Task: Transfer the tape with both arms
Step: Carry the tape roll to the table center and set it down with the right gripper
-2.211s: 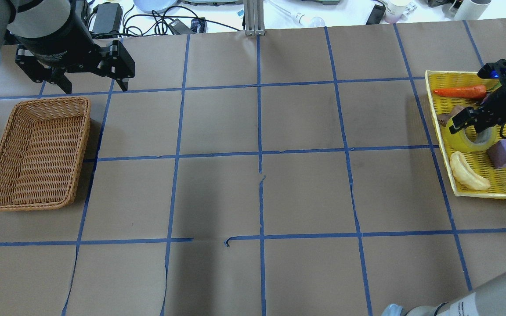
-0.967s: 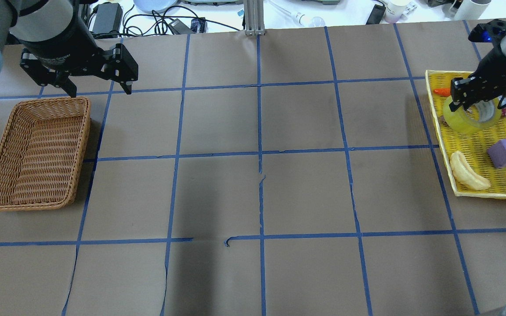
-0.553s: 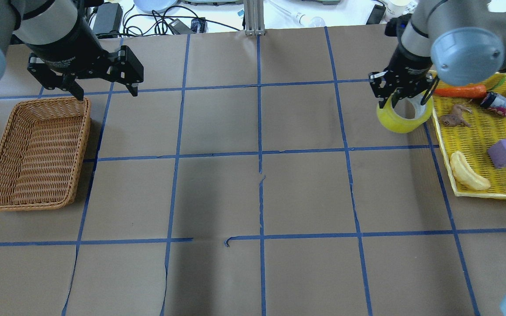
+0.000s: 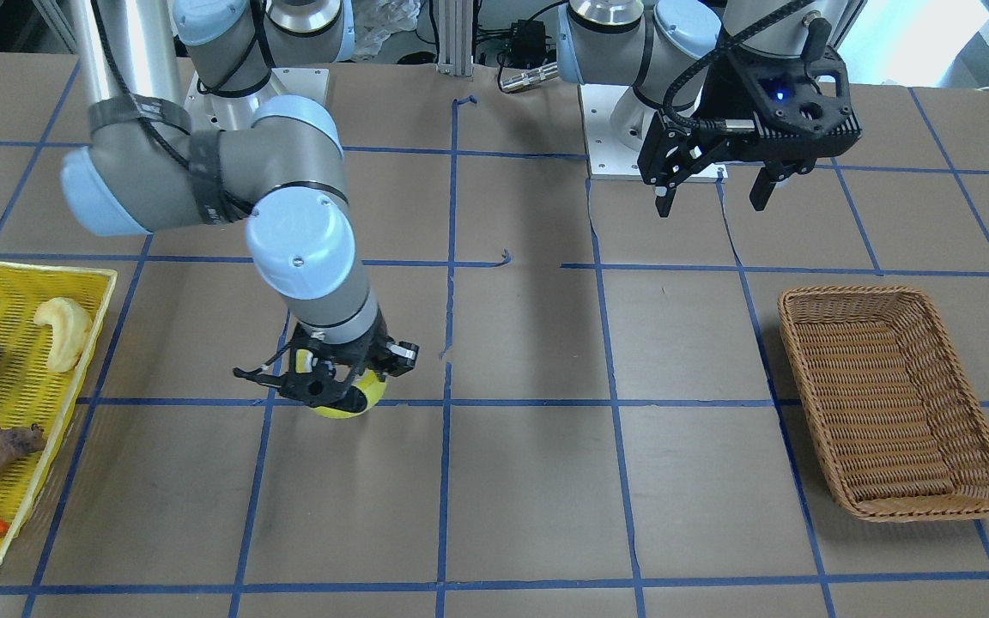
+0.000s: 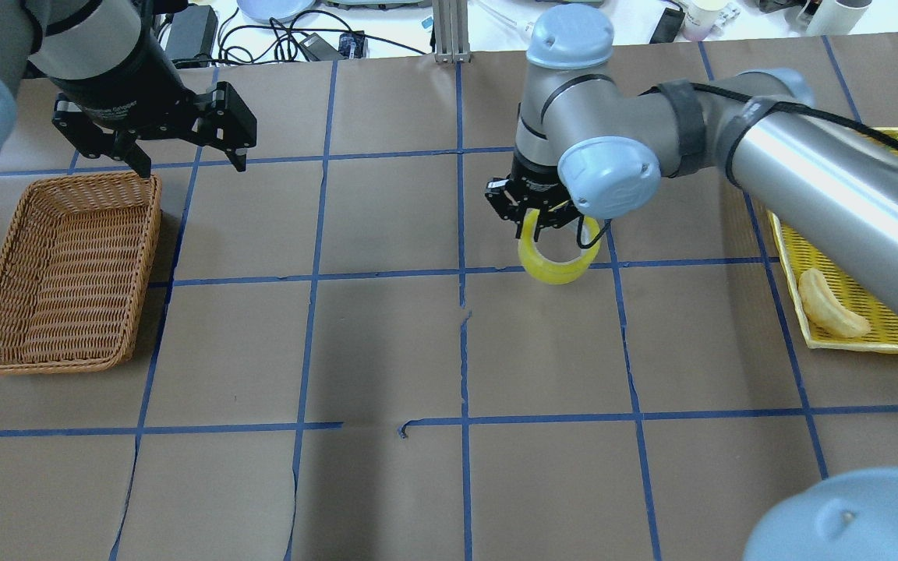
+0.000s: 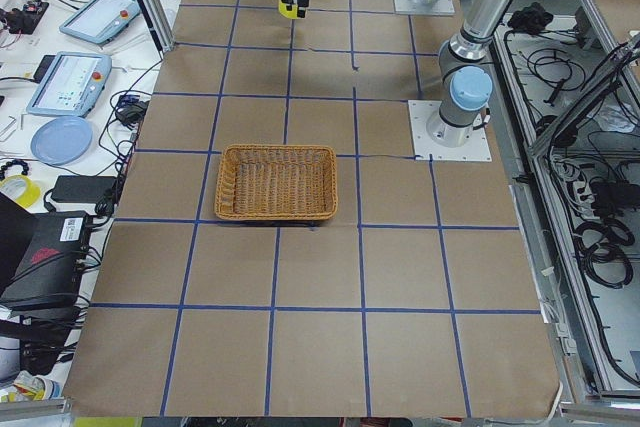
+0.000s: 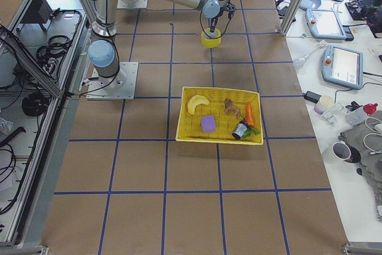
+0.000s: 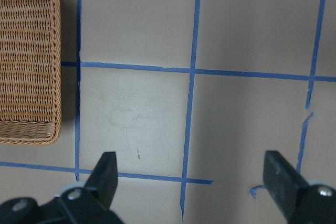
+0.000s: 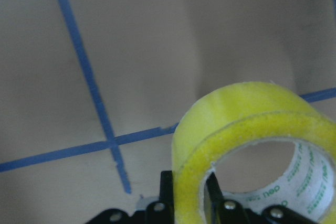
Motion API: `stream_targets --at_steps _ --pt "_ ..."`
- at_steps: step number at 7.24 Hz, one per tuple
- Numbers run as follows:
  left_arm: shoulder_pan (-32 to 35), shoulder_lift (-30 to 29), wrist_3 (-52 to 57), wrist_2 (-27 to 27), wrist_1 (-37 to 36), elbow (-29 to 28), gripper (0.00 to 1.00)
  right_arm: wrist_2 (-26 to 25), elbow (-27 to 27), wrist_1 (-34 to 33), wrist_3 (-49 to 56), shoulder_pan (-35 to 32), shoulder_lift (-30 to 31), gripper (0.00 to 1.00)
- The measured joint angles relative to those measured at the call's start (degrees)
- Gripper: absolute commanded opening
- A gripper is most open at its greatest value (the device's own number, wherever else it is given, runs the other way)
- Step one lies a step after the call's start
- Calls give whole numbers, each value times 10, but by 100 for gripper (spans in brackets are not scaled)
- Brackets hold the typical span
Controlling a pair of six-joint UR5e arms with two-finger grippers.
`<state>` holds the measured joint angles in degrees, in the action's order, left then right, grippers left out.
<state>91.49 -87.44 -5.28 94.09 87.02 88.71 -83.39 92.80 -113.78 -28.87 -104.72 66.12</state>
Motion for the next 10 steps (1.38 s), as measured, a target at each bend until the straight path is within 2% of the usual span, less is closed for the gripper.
stream_targets --at_steps 3,4,5,6,9,10 --pt "0 -1 0 0 -1 0 100 47 -11 -58 -52 -45 -37 6" --pt "0 -3 0 0 -1 0 100 53 -25 -83 -54 -52 -60 18" --pt "-1 -4 0 -1 -1 0 100 54 -43 -94 -54 -55 -78 78" --pt "-1 -6 1 0 0 0 100 52 -54 -98 -54 -55 -90 100" --pt "-1 -9 1 3 2 -3 100 41 -64 -96 -48 -55 -92 100" --pt "-1 -11 1 2 2 -2 100 18 -68 -93 -43 -51 -80 100"
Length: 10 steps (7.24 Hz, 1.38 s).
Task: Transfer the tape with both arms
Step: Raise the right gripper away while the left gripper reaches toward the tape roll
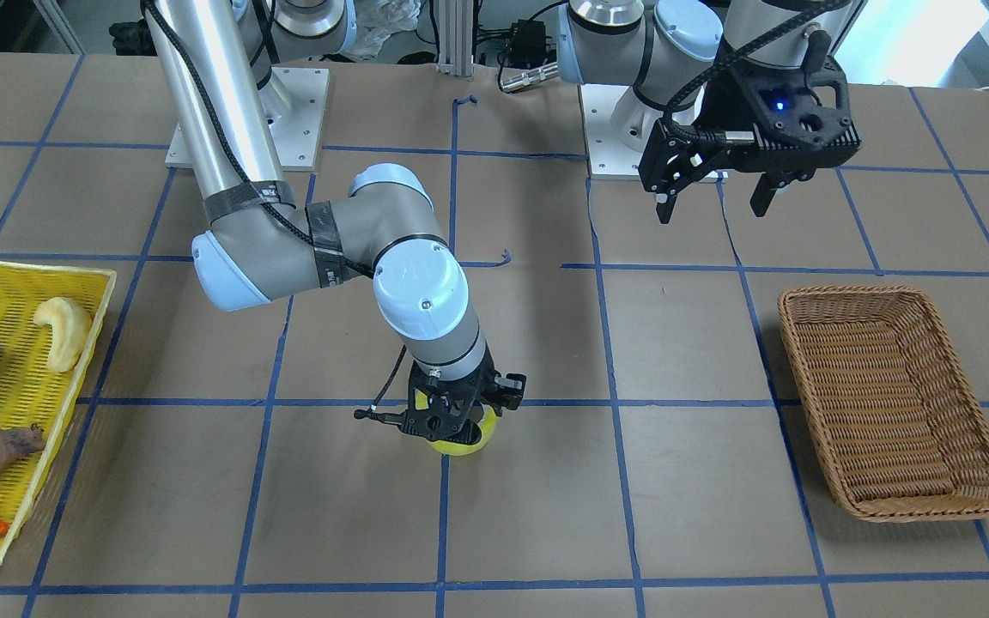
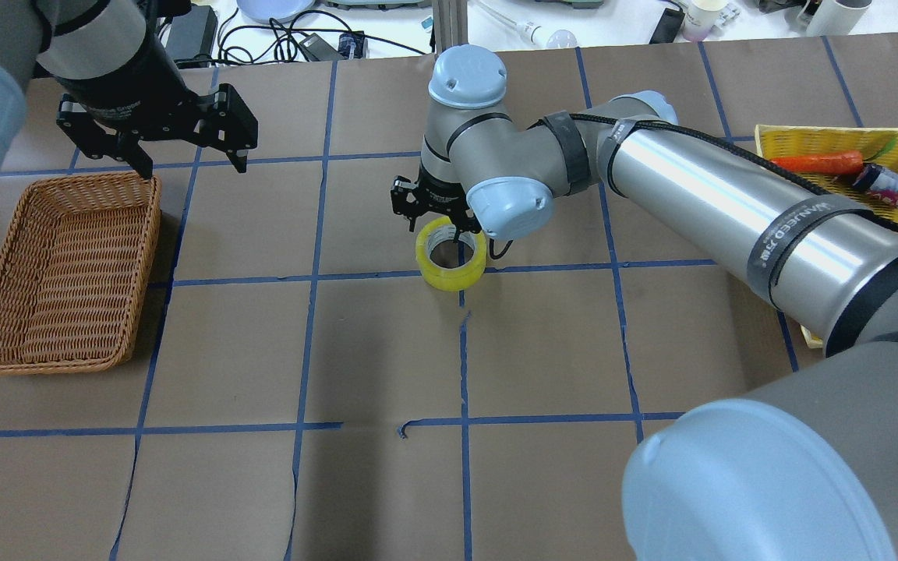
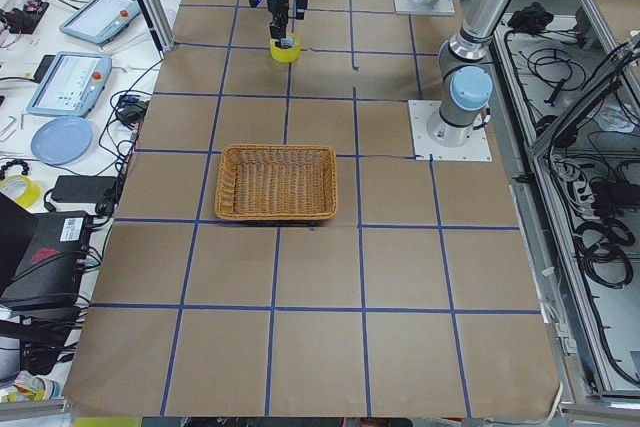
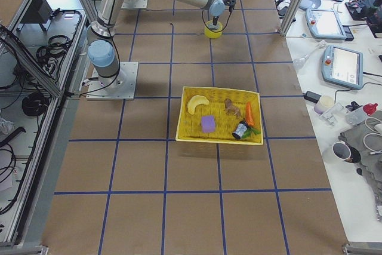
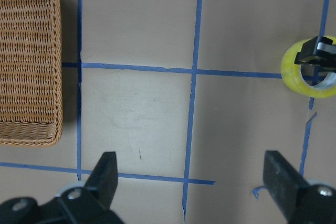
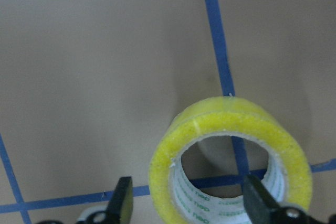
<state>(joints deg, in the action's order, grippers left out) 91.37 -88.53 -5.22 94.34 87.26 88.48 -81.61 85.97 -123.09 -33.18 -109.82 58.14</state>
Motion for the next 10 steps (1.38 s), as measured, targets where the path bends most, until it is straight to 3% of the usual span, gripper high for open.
stream_targets --at_steps 1,3,6,8,10 --pt "0 -5 0 -2 -1 0 100 -28 -4 17 13 11 26 100" --pt "1 -33 -9 -5 -9 -1 100 -59 -1 120 72 70 113 100" --pt "31 -140 -75 -63 -123 2 100 -81 3 302 232 171 254 100" --pt "77 -213 -146 -63 -208 3 100 -80 3 339 271 178 307 100" --pt "117 -276 -190 -37 -273 4 100 -78 2 340 282 178 313 100"
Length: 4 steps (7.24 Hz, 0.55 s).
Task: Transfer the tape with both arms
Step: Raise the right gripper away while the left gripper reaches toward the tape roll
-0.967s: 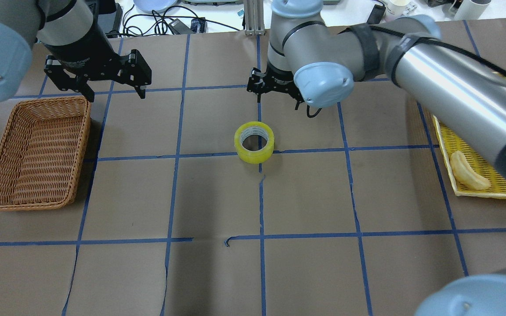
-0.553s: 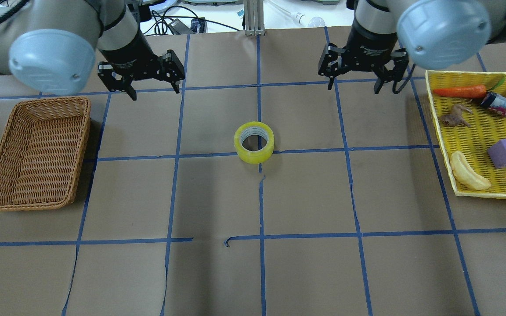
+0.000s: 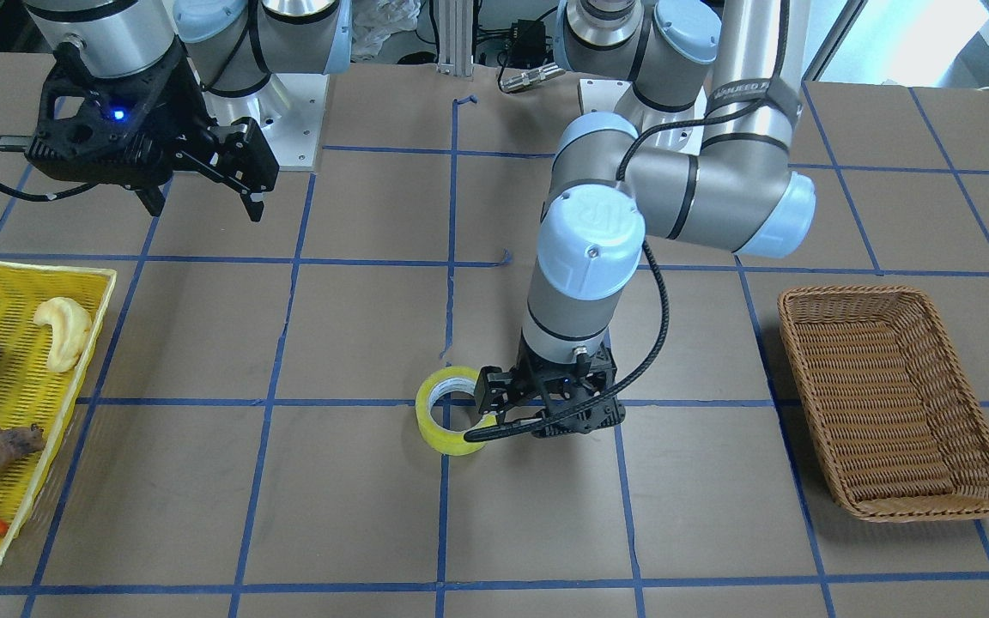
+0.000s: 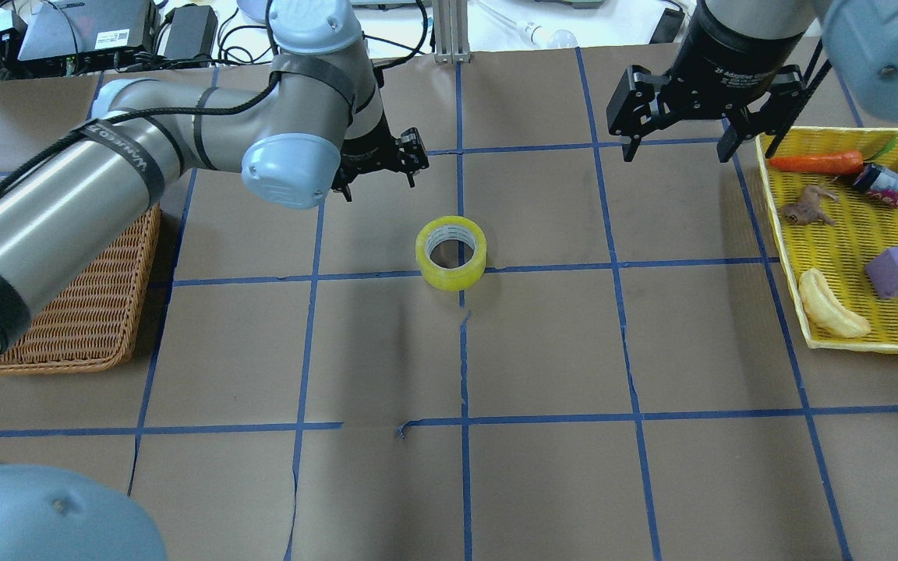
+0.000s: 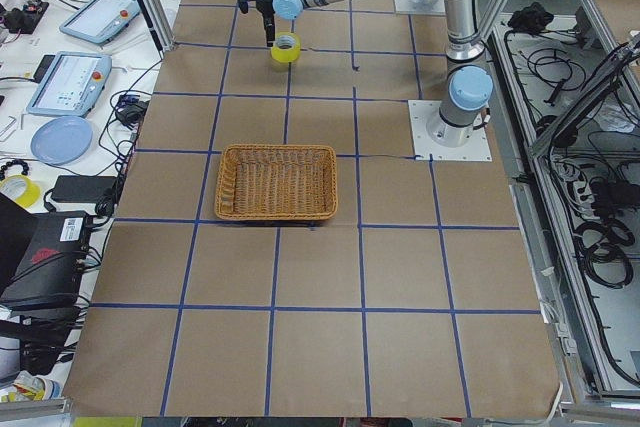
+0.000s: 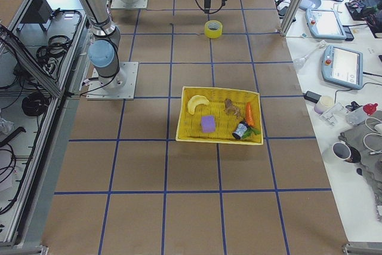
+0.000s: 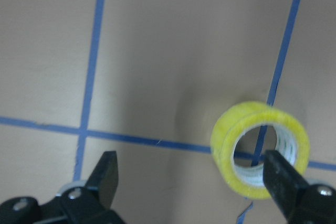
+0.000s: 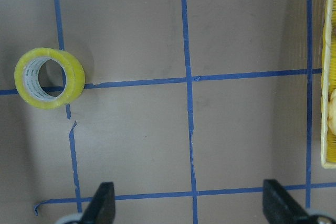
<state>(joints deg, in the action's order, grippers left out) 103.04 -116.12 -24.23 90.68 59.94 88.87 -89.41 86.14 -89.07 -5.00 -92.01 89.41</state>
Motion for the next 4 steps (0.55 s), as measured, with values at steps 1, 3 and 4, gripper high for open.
stream_targets --at_steps 1,3,4 --pt "15 -23 -9 3 -16 1 100 0 0 -7 1 0 0 100" --pt "41 -51 -26 4 -26 7 73 -1 -1 -28 31 0 -1 100" --pt "46 -56 -25 3 -27 19 42 -4 0 -33 44 0 -2 100"
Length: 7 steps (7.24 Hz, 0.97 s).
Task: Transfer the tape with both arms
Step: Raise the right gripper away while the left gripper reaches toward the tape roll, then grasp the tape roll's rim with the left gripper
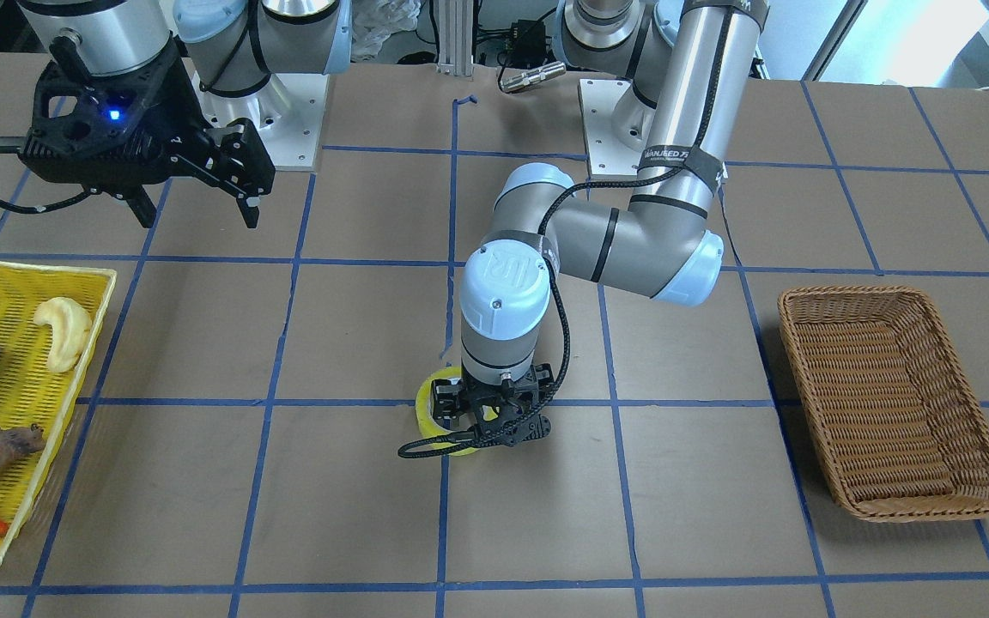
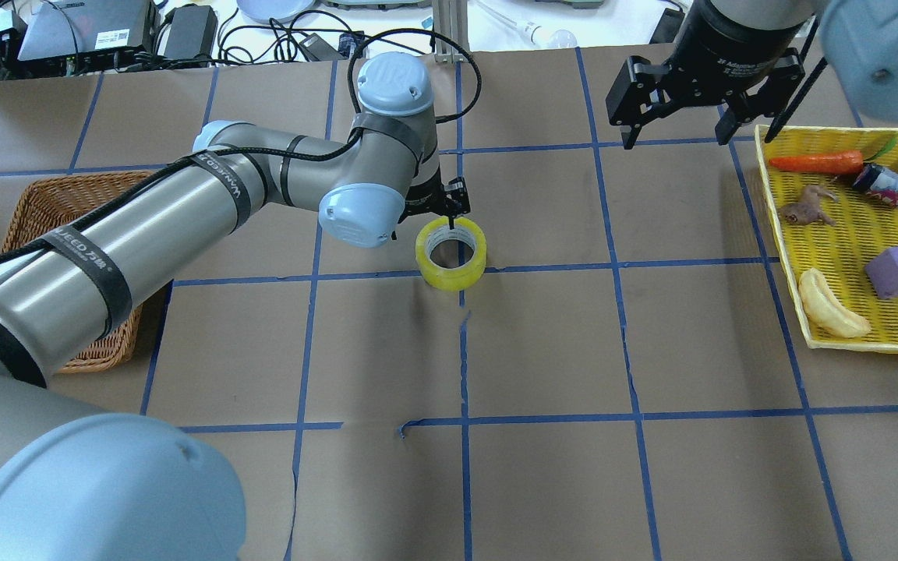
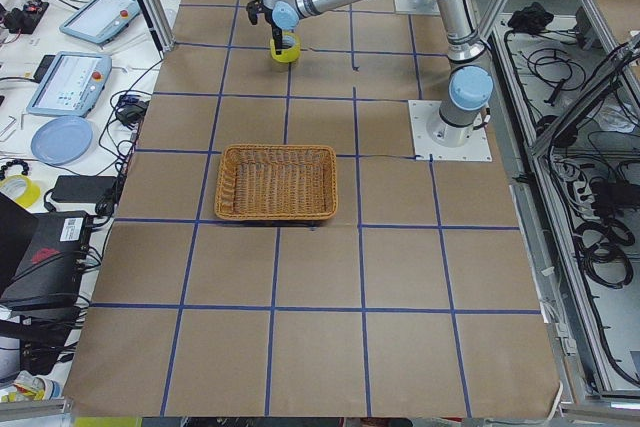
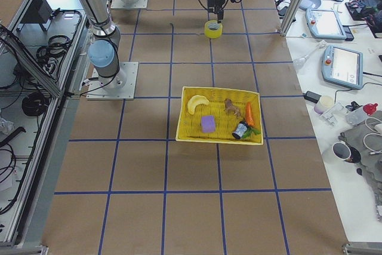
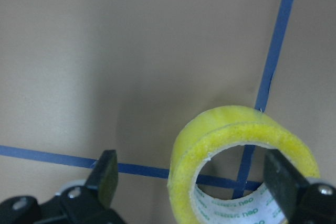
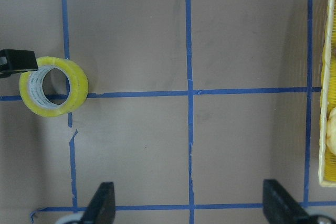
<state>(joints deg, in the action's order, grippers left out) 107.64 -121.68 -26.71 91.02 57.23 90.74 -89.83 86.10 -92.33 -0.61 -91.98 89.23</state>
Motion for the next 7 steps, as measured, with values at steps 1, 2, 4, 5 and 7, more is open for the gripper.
stream_targets --at_steps 1,2,4,5,7 --pt "2 -1 4 0 -2 11 3 -1 -1 -2 6 0 0 100" --pt "2 -1 7 0 -3 17 0 -1 -2 -2 7 0 0 100" --pt "1 4 15 -1 -9 17 0 1 -4 -2 6 0 -1 100" --pt "-7 13 38 -1 -10 16 0 2 -4 -2 6 0 -1 100" --pt "-55 53 117 5 8 15 0 3 -5 0 5 0 -1 100"
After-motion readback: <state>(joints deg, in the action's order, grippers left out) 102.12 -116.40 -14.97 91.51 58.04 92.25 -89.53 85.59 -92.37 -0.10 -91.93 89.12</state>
